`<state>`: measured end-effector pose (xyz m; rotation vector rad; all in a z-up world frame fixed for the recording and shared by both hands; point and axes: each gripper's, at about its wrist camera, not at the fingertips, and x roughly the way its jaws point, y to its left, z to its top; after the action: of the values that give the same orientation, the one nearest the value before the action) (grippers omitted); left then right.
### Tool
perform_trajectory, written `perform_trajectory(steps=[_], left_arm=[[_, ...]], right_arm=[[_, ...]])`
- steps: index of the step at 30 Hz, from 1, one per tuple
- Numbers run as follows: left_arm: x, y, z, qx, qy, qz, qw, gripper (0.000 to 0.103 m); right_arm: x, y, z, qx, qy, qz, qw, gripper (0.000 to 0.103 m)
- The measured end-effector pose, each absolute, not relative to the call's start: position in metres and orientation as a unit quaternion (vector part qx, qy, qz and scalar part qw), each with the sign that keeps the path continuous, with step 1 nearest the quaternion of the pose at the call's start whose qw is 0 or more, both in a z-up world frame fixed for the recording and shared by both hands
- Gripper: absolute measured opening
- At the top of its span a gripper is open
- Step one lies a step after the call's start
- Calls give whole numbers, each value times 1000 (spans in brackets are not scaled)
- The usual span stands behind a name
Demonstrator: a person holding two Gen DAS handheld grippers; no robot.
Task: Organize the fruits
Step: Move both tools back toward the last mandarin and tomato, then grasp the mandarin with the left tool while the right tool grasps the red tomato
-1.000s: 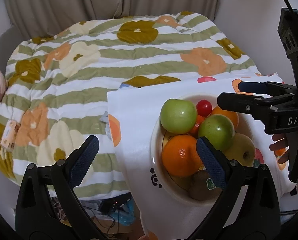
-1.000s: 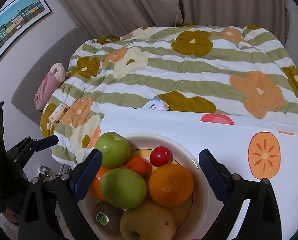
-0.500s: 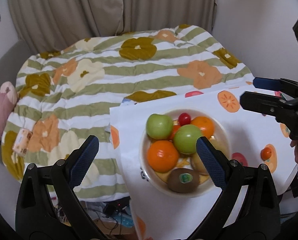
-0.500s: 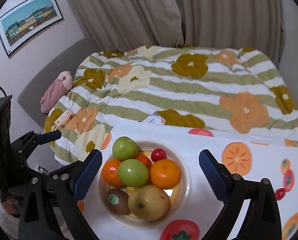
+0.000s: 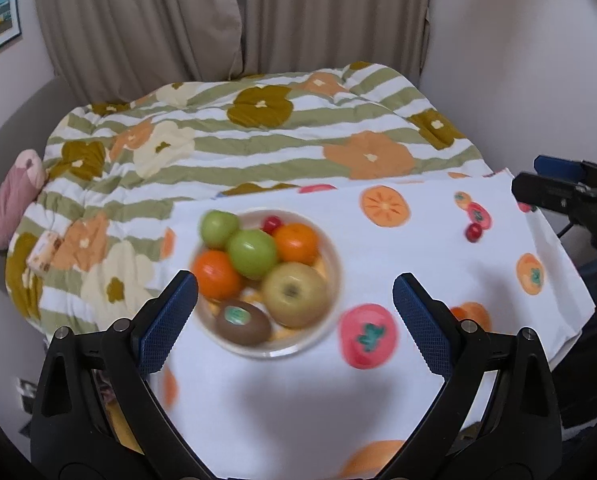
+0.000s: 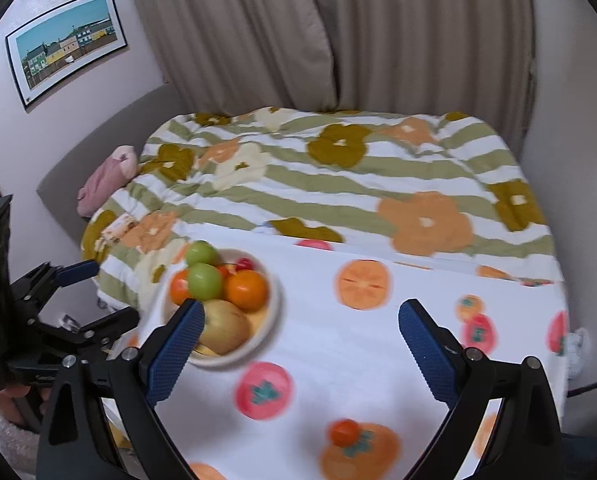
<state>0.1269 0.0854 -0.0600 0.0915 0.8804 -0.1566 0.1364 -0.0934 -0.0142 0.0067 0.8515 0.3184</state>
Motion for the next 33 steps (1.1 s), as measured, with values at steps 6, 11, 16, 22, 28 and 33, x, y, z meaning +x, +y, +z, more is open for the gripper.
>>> perform_trajectory(steps=[6,11,16,22,28,33], left_arm=[[105,34,-79,41,442,-81,893,103],[95,-5,-105,42,456,-87,885,103],[92,-40,-137,41,468,-85,879,103],[89,-66,-164,60,462,-65,882,96],[94,-88,-197,84,473,-57,875,83],[99,-100,-211,100,479,-59,870,75]], right_arm=[[127,-148,-27,-3,423,147,894,97],[123,-178,-46,-6,434,148,889,97],[125,-200,-74,-3,449,158,880,97],[134,-218,-105,3,453,165,876,97],[144,-223,-134,-3,452,160,877,97],[152,-224,-160,-11,466,161,870,94]])
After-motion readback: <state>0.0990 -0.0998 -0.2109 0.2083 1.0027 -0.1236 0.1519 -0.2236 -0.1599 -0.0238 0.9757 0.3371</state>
